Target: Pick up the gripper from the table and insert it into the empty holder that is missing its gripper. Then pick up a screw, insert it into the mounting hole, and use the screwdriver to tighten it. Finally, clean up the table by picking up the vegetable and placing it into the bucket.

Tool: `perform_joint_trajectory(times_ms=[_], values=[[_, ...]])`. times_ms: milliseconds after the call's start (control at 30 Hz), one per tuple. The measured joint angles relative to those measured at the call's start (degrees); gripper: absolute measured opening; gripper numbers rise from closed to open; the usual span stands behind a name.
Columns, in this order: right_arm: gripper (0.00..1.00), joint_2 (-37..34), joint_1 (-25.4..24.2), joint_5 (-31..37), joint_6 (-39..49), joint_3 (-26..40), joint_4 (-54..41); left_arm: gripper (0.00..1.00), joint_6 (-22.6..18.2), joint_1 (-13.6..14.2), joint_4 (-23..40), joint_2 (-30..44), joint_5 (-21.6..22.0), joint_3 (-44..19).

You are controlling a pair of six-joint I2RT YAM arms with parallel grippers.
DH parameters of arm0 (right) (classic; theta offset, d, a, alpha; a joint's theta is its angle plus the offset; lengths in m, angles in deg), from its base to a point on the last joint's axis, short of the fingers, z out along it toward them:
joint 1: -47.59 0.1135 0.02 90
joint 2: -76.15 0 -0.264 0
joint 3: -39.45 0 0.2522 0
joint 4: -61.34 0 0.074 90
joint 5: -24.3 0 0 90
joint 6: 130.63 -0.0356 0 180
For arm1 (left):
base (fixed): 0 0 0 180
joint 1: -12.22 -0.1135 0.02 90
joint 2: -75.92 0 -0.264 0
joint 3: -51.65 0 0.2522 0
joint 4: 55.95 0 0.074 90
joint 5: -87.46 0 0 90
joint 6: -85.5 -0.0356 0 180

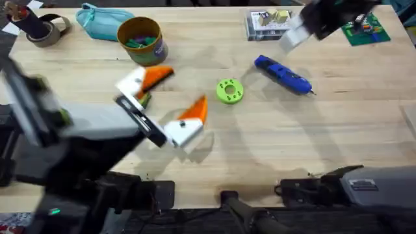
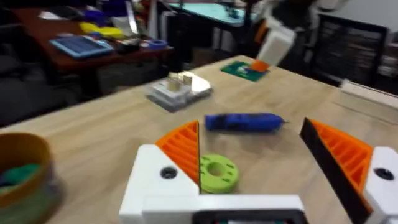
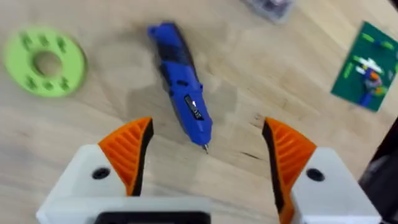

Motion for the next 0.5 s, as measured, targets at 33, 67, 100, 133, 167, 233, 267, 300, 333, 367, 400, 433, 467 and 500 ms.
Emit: perform_joint_trajectory(times_ms=[33, 67, 100, 133, 167, 233, 267, 300, 333, 367, 400, 433, 467, 500], values=[[0.996, 1.79, 0.00, -0.38, -2.00, 0.35, 0.01, 0.985, -0.91, -0.50, 1.65, 1.96, 1.09, -2.69], [0.996, 3.82, 0.00, -0.78, -3.92, 0.64, -0.04, 0.986, -1.98, -1.15, 3.97, 4.39, 1.98, -5.80], [0.996, 5.65, 0.00, -1.15, -5.35, 0.90, -0.17, 0.986, -3.00, -1.88, 6.18, 7.29, 2.65, -9.04], [0.996, 7.37, 0.00, -1.54, -6.54, 1.09, -0.32, 0.986, -3.98, -2.57, 8.38, 10.07, 3.31, -11.96], [0.996, 9.16, 0.00, -1.85, -7.68, 1.24, -0.63, 0.986, -4.98, -3.37, 11.44, 12.96, 3.72, -14.99], [0.996, 12.36, 0.00, -2.26, -9.47, 1.39, -1.82, 0.985, -6.97, -5.10, 17.40, 19.04, 4.52, -20.79], [0.996, 13.82, 0.00, -2.45, -10.11, 1.44, -2.71, 0.986, -8.04, -6.17, 21.42, 22.17, 4.86, -23.84], [0.996, 15.18, 0.00, -2.60, -10.67, 1.45, -3.65, 0.986, -8.98, -7.37, 25.54, 25.49, 5.14, -27.00], [0.996, 16.32, 0.00, -2.71, -11.08, 1.45, -4.36, 0.986, -9.85, -8.53, 28.82, 28.52, 5.65, -29.74], [0.996, 17.45, 0.00, -2.85, -11.57, 1.45, -4.87, 0.986, -10.83, -9.81, 32.96, 31.40, 6.13, -32.61], [0.996, 18.38, 0.00, -2.93, -12.05, 1.44, -5.13, 0.986, -11.75, -11.13, 36.69, 34.12, 6.48, -35.30], [0.996, 19.36, 0.00, -2.96, -12.49, 1.33, -5.13, 0.986, -12.62, -12.36, 39.47, 36.48, 7.00, -37.55], [0.996, 20.43, 0.00, -2.98, -12.88, 0.91, -4.82, 0.986, -13.67, -13.68, 42.64, 38.62, 7.39, -39.83], [0.996, 21.52, 0.00, -2.99, -13.26, 0.20, -4.59, 0.986, -14.81, -15.06, 45.47, 40.56, 7.67, -41.97]])
